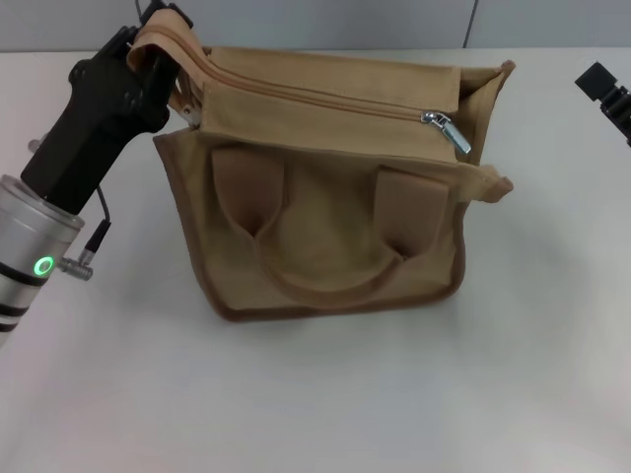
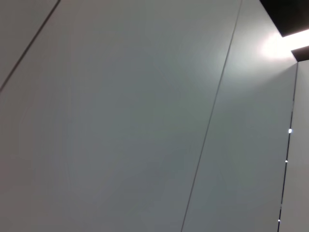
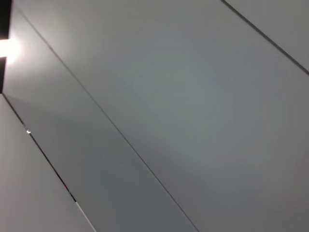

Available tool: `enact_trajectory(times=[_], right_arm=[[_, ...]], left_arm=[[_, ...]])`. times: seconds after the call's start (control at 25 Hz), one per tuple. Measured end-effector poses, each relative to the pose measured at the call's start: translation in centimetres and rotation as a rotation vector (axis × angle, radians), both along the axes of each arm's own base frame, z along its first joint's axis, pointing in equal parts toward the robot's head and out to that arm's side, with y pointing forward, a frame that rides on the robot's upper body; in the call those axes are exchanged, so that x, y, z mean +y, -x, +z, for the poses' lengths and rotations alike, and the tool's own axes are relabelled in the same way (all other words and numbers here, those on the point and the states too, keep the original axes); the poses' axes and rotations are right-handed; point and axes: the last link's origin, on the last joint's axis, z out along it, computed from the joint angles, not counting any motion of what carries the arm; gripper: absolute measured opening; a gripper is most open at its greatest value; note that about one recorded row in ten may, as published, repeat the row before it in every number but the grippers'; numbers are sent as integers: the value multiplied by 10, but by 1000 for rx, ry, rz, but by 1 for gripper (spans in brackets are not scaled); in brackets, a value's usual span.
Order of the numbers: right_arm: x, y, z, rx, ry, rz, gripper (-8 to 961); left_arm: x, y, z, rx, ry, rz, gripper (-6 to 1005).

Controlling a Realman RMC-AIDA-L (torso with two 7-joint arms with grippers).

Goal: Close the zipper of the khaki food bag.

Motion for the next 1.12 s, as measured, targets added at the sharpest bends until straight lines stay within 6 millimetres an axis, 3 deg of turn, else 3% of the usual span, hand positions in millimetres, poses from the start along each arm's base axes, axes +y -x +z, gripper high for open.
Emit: enact_trajectory(times=[0.24, 0.28, 0.36, 0.44, 0.48, 0.52, 0.68, 0.72, 0.88, 1.12], right_arm=[[-2, 4, 0, -21, -49, 40, 459], [-2, 4, 0, -21, -54, 35, 478], [-2, 4, 1, -22, -56, 33, 517], [-1, 3, 1, -28, -63, 33, 599], [-1, 5, 2, -42, -79, 47, 640], [-1, 5, 2, -42, -79, 47, 681], [-4, 11, 4, -73, -114, 120, 740], [-4, 11, 4, -73, -114, 120, 745], [-10, 26, -6, -201, -109, 301, 757], [-18, 44, -34, -341, -34, 525, 757]], left_arm=[[-12, 20, 7, 16, -28, 54, 193], [-19, 33, 10, 32, -37, 94, 231], [-24, 40, 12, 42, -41, 117, 306], [-37, 55, 16, 59, -52, 158, 381], [-54, 71, 21, 89, -65, 198, 419], [-54, 71, 21, 89, -65, 198, 467], [-92, 103, 28, 300, 3, 200, 659], [-92, 103, 28, 300, 3, 200, 690], [-134, 106, 32, 424, 120, 32, 813], [-139, 92, 29, 467, 221, -158, 813]])
